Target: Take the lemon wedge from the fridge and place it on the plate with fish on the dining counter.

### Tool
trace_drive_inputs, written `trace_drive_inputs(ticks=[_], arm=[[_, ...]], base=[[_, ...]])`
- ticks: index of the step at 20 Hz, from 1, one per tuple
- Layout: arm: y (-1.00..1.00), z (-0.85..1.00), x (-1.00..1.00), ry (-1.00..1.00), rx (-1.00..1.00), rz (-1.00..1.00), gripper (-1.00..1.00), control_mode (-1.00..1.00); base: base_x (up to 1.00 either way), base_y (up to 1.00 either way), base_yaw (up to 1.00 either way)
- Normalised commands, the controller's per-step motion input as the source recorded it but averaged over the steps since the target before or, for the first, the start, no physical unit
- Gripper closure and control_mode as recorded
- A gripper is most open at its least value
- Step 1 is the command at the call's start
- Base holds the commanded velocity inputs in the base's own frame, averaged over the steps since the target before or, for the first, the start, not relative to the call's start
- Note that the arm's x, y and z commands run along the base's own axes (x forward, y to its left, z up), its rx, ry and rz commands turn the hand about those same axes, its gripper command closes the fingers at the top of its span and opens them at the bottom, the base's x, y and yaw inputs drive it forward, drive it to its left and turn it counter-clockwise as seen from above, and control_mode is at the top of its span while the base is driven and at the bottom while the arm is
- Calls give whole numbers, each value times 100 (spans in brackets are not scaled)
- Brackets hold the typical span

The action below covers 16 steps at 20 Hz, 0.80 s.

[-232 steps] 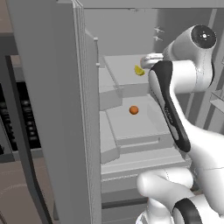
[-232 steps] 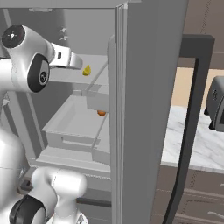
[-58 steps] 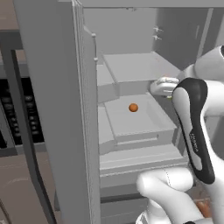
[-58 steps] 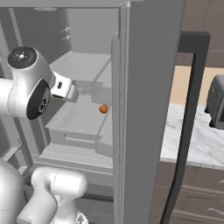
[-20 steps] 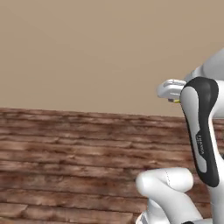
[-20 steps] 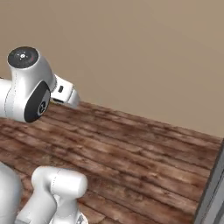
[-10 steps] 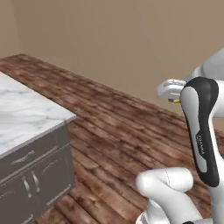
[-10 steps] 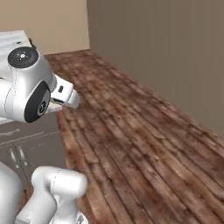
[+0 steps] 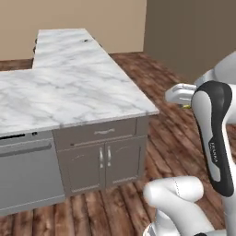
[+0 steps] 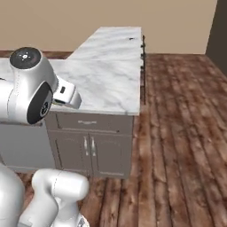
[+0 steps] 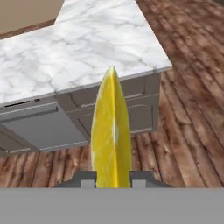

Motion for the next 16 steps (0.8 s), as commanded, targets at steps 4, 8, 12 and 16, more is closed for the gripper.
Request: trace_drive_inputs(ticks=[4,8,12,16], arm=[[0,0,0,0,0,0,100,100],[0,0,0,0,0,0,100,100],[0,0,0,0,0,0,100,100],[0,0,0,0,0,0,100,100]], base=[[0,96,46],[4,38,24],[-1,-72,2],[0,-100,2]])
